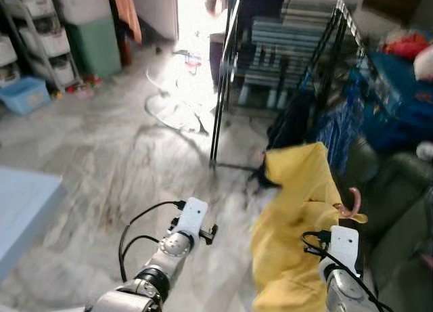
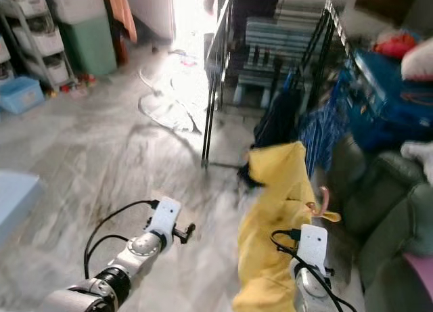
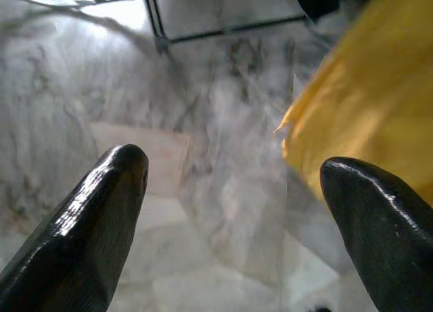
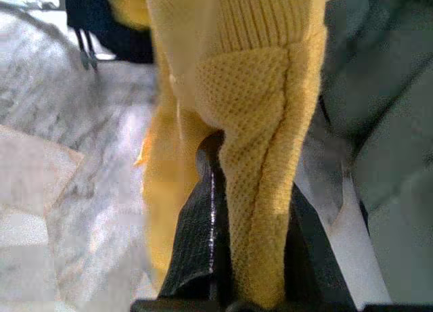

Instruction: Hang hanger

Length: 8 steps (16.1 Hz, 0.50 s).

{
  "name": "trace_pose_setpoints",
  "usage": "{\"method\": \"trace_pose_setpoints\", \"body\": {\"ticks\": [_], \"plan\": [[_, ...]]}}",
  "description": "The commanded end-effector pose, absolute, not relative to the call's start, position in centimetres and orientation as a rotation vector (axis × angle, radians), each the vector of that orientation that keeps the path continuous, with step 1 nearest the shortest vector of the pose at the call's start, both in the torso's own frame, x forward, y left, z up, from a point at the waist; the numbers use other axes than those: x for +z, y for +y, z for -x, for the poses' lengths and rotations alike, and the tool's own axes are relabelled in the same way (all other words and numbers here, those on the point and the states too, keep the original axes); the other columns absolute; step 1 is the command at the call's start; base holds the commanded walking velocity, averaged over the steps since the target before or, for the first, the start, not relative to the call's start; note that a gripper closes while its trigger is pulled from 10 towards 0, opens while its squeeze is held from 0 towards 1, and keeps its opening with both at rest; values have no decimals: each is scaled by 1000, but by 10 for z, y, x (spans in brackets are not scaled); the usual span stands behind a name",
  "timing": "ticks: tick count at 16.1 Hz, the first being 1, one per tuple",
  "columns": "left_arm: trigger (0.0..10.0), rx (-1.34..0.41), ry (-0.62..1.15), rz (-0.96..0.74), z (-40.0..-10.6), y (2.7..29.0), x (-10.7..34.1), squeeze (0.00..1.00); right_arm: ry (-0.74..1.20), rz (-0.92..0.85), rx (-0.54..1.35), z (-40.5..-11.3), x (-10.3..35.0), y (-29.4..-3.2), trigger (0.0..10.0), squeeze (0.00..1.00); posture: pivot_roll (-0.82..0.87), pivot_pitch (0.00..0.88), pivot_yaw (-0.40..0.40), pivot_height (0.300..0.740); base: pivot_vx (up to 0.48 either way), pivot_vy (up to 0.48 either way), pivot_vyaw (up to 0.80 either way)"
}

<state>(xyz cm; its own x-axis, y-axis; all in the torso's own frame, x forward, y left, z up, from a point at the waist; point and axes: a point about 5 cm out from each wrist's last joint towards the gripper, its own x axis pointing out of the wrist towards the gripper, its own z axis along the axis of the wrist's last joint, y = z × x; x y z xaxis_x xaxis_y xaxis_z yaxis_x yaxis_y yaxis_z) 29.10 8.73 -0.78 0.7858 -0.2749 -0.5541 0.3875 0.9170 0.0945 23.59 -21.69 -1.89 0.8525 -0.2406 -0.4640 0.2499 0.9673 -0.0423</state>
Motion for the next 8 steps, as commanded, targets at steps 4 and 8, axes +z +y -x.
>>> {"method": "trace_pose_setpoints", "body": {"ticks": [4, 8], "plan": [[10000, -336, 581, -215, -290, 95, -10, 0, 416, -27, -220, -251, -5, -200, 10000, 0, -43, 0, -72, 740, 400, 160, 0], [10000, -333, 596, -232, -289, 99, -12, 0, 444, -45, -193, -246, -12, -184, 10000, 0, -36, 0, -65, 740, 79, 419, 0]]}}
